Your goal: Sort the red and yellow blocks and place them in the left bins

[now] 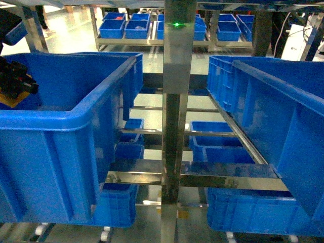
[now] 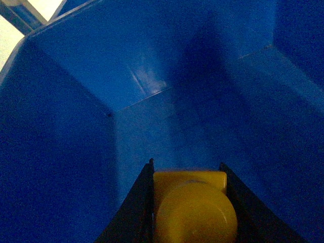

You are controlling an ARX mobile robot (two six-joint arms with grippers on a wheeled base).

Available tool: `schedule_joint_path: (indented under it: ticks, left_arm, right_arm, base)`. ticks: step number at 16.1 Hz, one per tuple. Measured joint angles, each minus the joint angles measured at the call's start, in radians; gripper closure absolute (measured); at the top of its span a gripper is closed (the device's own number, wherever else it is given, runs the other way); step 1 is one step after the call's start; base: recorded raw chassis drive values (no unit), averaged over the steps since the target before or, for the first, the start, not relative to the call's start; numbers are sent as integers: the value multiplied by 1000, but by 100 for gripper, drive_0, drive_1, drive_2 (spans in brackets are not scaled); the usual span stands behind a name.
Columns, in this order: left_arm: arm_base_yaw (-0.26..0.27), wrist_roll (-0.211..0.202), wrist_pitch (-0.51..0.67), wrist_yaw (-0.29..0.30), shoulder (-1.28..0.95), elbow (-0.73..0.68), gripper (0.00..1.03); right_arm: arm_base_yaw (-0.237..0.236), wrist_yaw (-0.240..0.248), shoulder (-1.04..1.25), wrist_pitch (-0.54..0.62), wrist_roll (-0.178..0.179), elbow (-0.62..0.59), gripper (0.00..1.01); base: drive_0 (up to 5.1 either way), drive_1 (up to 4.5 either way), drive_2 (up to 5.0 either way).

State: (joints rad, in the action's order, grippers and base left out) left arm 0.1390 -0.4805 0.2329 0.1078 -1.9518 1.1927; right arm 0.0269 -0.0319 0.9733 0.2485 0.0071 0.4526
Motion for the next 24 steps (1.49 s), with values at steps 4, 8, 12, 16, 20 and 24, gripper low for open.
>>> schedule_joint_path:
  ticks: [4, 8, 12, 16, 20, 24]
  left_arm:
    - [-1, -25, 8, -3, 0, -12, 77]
    - [-1, -25, 8, -3, 0, -12, 77]
    - [-1, -25, 8, -3, 0, -12, 77]
    - [-1, -25, 8, -3, 0, -12, 74]
    - [-1, -25, 8, -3, 0, -12, 28]
    - [-1, -26, 8, -3, 0, -12, 5]
  right_arm:
    - [0, 0, 0, 0, 0, 0, 3]
    - [0, 0, 0, 0, 0, 0, 3]
    - [0, 0, 0, 0, 0, 0, 3]
    - [0, 0, 0, 0, 0, 0, 3]
    - [0, 0, 0, 0, 0, 0, 3]
    - [0, 0, 0, 0, 0, 0, 3]
  base:
    - [0, 0, 0]
    - [0, 0, 0]
    - [0, 0, 0]
    - [0, 0, 0]
    - [0, 0, 0]
    - [0, 0, 0]
